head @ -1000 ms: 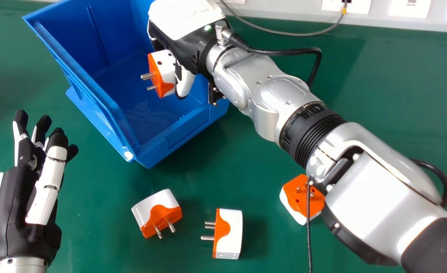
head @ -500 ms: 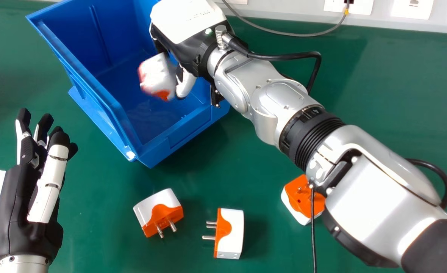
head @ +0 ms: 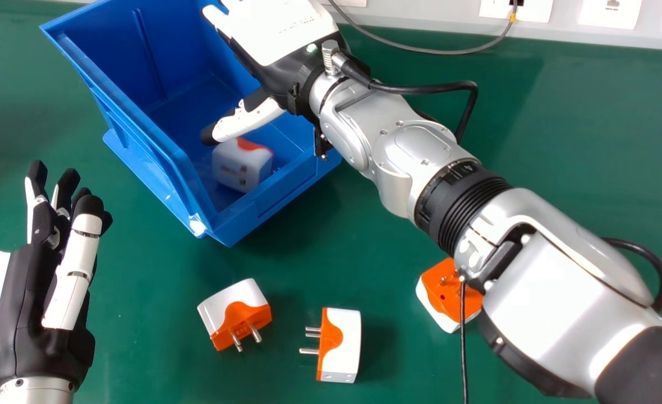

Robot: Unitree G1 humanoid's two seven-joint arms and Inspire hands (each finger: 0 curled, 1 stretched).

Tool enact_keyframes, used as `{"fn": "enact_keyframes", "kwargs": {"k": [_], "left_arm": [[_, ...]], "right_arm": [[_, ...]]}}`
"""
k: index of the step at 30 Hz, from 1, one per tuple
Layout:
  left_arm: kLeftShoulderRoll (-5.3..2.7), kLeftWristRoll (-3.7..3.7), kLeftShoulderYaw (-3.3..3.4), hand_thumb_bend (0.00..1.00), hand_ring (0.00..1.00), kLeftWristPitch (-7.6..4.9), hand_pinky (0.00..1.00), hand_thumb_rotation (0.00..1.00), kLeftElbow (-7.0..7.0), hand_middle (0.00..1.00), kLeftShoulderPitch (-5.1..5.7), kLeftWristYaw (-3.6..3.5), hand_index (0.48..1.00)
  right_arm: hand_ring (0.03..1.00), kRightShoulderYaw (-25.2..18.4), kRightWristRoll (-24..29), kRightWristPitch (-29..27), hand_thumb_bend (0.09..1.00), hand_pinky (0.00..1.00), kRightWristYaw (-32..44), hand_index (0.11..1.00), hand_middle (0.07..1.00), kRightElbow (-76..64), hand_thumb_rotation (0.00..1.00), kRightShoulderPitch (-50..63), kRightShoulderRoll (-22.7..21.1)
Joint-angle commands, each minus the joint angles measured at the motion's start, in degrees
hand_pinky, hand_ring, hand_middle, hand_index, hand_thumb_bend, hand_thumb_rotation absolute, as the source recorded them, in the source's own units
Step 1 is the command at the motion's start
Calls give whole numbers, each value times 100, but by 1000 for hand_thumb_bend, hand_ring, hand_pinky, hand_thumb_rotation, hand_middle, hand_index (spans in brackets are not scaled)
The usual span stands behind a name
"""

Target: Pick all objects and put in blue box

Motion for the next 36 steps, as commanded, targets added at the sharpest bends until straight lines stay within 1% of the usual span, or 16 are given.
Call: {"fn": "enact_keyframes", "kwargs": {"k": [1, 5, 10, 12, 15, 17, 18, 21, 22, 25, 26, 27, 29, 32, 34, 36], "left_arm": [[49, 60, 9, 362, 997, -144, 945, 642, -28, 1000, -39, -18, 1000], [57, 81, 17, 362, 997, -152, 945, 643, -2, 1000, -69, -4, 1000], [48, 85, 18, 362, 997, -134, 942, 643, 49, 1000, -105, 8, 1000], [40, 80, 13, 362, 996, -117, 942, 644, 49, 1000, -110, 11, 1000], [39, 60, 12, 362, 996, -104, 942, 644, 68, 1000, -126, 1, 1000], [41, 51, 13, 363, 996, -84, 942, 644, 60, 1000, -127, 2, 1000], [45, 46, 13, 363, 996, -73, 942, 644, 60, 1000, -134, -1, 1000], [58, 28, 17, 364, 996, -48, 941, 643, 69, 1000, -148, -16, 1000], [62, 21, 21, 364, 996, -52, 941, 643, 81, 1000, -151, -26, 1000], [85, 18, 37, 364, 995, -58, 941, 643, 118, 1000, -170, -39, 1000], [95, 24, 40, 364, 994, -54, 942, 643, 119, 1000, -171, -35, 1000], [105, 29, 41, 364, 994, -51, 942, 643, 121, 1000, -176, -33, 1000], [124, 33, 39, 368, 994, -59, 942, 645, 155, 1000, -201, -39, 1000], [142, 1, 43, 371, 994, -60, 943, 648, 202, 1000, -228, -72, 1000], [149, -9, 46, 372, 994, -45, 944, 649, 194, 1000, -224, -85, 1000], [159, 7, 47, 374, 994, -13, 944, 650, 169, 1000, -220, -82, 1000]], "right_arm": [[977, -32, 34, 30, 625, 854, -34, 963, 1000, -43, 828, 62, -93], [973, -93, 89, -36, 621, 847, -154, 965, 1000, -61, 832, 121, -155], [963, -337, 293, -156, 602, 836, -293, 965, 1000, -281, 821, 284, -311], [960, -416, 345, -189, 574, 831, -350, 962, 1000, -480, 806, 390, -403], [958, -504, 344, -213, 561, 828, -382, 960, 1000, -896, 799, 579, -560], [956, -553, 307, -260, 528, 825, -461, 957, 1000, -1555, 781, 902, -784], [956, -574, 266, -297, 528, 825, -532, 957, 1000, -1964, 781, 1122, -921], [956, -652, 123, -397, 485, 832, -753, 956, 1000, -3019, 748, 1732, -1288], [956, -716, 102, -452, 485, 832, -804, 956, 1000, -3443, 748, 1981, -1435], [960, -948, 141, -577, 417, 853, -831, 960, 1000, -4527, 654, 2613, -1775], [963, -1030, 162, -575, 399, 859, -802, 961, 1000, -4846, 629, 2804, -1852], [963, -1108, 177, -568, 399, 859, -775, 961, 1000, -5145, 629, 2992, -1915], [969, -1244, 167, -546, 373, 872, -732, 963, 1000, -5656, 592, 3328, -1999], [975, -1413, 93, -476, 356, 883, -595, 965, 1000, -6368, 559, 3812, -2131], [977, -1490, 39, -404, 351, 887, -480, 966, 1000, -6699, 545, 4030, -2178], [979, -1589, -31, -288, 347, 893, -365, 968, 1000, -7149, 533, 4340, -2231]]}}
